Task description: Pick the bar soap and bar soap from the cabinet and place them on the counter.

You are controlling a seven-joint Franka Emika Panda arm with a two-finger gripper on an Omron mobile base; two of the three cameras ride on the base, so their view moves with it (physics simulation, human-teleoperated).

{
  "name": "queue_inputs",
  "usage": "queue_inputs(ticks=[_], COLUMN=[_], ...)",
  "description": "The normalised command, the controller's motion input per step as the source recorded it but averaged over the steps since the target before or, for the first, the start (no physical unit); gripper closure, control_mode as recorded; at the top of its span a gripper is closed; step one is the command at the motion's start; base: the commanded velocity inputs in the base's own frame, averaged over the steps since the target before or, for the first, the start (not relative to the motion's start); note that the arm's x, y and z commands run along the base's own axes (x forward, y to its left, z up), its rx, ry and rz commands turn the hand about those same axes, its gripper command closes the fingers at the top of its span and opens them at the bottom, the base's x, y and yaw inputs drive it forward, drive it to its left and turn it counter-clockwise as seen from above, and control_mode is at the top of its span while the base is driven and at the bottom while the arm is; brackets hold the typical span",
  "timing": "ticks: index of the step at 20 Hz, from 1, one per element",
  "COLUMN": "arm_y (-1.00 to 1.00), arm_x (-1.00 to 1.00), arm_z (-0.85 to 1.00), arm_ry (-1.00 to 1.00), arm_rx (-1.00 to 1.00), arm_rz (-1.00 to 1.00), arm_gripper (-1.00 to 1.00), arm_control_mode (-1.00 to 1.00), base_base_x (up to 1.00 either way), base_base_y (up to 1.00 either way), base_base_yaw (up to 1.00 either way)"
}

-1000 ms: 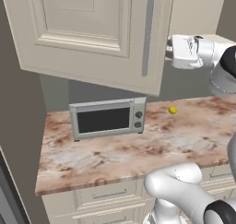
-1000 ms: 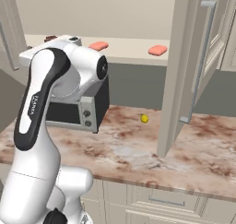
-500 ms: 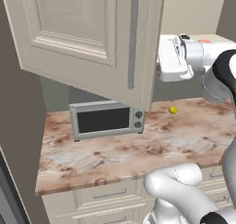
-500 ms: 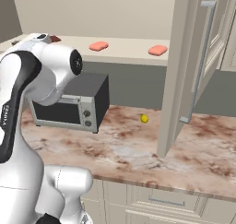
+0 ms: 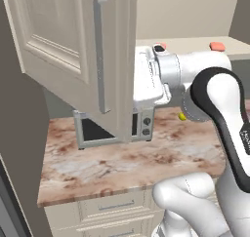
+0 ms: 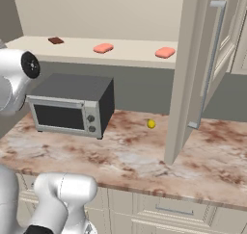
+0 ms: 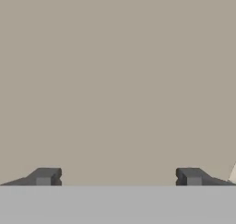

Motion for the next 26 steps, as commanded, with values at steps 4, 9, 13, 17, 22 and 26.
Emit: queue_inputs(ticks=[4, 9, 13, 17, 22, 26], arm_y=[1.00, 0.97, 0.22, -0.42, -0.63, -0.59], arm_x=[-0.26, -0.22, 0.07, -0.04, 0.00, 0.00], arm_z=[-0.22, -0.21, -0.03, 0.00, 0.17, 0.18], arm_ry=[0.00, 0.00, 0.00, 0.00, 0.00, 0.00], arm_rx=[-0.04, -0.03, 0.00, 0.00, 0.00, 0.00], arm_rz=[0.11, 0.10, 0.00, -0.13, -0.19, -0.24], arm_gripper=[-1.00, -1.00, -1.00, -1.00, -1.00, -1.00], arm_control_mode=[-1.00, -1.00, -1.00, -1.00, -1.00, -1.00], base_base_x=[0.00, 0.00, 0.00, 0.00, 0.00, 0.00], base_base_y=[0.00, 0.00, 0.00, 0.00, 0.00, 0.00], base_base_yaw=[0.00, 0.00, 0.00, 0.00, 0.00, 0.00])
